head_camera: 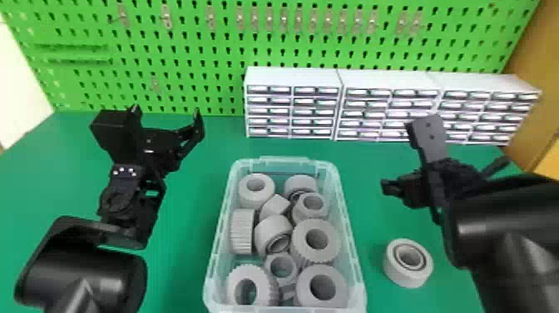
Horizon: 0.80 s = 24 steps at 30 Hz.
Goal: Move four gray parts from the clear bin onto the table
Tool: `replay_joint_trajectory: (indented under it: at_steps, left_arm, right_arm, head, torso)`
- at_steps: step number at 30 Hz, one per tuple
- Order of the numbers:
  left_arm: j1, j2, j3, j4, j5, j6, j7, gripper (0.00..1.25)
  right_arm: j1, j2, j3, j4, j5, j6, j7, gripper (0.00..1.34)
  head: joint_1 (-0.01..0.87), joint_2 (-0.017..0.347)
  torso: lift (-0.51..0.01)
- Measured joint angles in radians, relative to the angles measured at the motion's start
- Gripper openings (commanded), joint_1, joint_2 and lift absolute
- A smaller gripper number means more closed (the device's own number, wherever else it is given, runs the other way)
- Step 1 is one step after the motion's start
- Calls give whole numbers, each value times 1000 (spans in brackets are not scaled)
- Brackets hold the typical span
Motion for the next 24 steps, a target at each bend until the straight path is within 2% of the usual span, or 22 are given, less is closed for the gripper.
replay_joint_trajectory:
  at_steps: [14,24]
  left_arm:
    - [6,2,5,0,0,0,0,1140]
    - [9,2,9,0,0,1,-1,1140]
  right_arm:
    - [-65,-8,194,-33,-75,105,0,812]
    - [-92,-14,270,-43,-163,211,0,810]
  head:
    - [678,34]
    - [678,34]
  torso:
    - [-50]
    - [-50]
